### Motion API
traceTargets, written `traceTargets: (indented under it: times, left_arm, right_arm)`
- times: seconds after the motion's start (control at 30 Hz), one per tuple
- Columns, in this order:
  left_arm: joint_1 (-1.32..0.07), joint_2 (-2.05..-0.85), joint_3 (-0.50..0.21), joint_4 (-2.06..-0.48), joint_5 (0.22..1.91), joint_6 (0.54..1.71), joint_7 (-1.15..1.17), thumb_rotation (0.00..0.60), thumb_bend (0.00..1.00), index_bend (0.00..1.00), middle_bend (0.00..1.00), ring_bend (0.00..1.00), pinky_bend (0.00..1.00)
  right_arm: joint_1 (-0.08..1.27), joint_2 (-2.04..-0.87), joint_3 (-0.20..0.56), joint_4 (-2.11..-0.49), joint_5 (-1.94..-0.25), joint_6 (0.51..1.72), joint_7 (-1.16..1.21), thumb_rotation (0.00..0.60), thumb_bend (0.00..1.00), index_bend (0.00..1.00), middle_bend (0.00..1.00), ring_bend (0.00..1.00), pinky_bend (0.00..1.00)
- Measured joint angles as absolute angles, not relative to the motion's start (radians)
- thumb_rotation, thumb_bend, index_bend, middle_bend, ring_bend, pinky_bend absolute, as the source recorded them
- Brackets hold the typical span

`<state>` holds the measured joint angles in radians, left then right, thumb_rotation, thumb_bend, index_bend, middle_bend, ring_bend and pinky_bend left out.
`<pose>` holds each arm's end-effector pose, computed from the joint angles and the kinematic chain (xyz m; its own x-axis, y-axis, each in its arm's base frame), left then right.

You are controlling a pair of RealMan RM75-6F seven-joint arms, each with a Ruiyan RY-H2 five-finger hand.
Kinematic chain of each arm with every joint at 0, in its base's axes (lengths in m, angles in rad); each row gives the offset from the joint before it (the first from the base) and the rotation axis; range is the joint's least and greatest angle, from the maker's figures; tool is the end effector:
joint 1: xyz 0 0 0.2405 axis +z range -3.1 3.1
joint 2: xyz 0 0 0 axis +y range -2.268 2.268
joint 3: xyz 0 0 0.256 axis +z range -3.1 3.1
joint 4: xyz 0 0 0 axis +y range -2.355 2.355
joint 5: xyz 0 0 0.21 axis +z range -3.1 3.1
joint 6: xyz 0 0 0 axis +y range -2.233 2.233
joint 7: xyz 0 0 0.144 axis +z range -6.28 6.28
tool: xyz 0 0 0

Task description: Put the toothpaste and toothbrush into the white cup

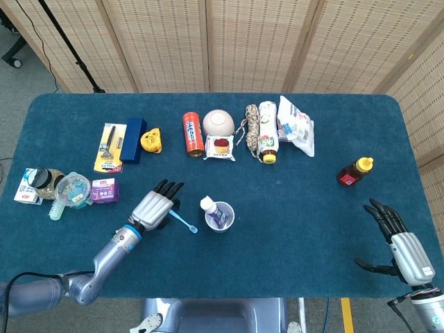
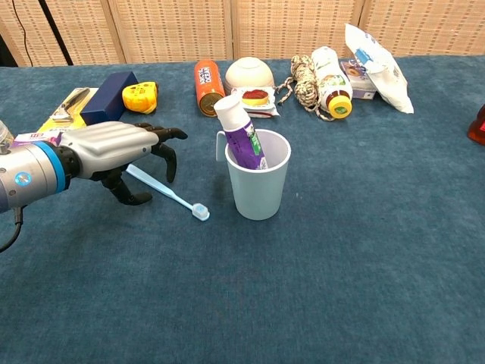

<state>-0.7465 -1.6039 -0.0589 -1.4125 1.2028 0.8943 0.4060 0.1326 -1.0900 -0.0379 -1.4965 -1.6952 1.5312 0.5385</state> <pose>-0.1623 0.3159 -0.0541 0.6153 0.2992 0.7294 0.7465 -0.5185 -0.4170 -0.3073 -0.1766 0.1615 0.0383 -0.1272 0.9911 -0.9796 -0.2006 0.0121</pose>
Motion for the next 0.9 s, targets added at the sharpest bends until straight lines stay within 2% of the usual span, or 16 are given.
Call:
traceTargets:
  times: [0.9]
  left_arm:
    - [-0.762, -1.656, -0.079, -1.393, 1.138, 0.893, 0.477, 0.600, 0.39, 0.48, 0.00, 0.00, 0.00]
  right_arm:
    - [0.134, -1.089, -0.038, -1.495, -1.693, 1.529, 0.543, 0.600, 0.00, 0.00, 0.00, 0.00, 0.00]
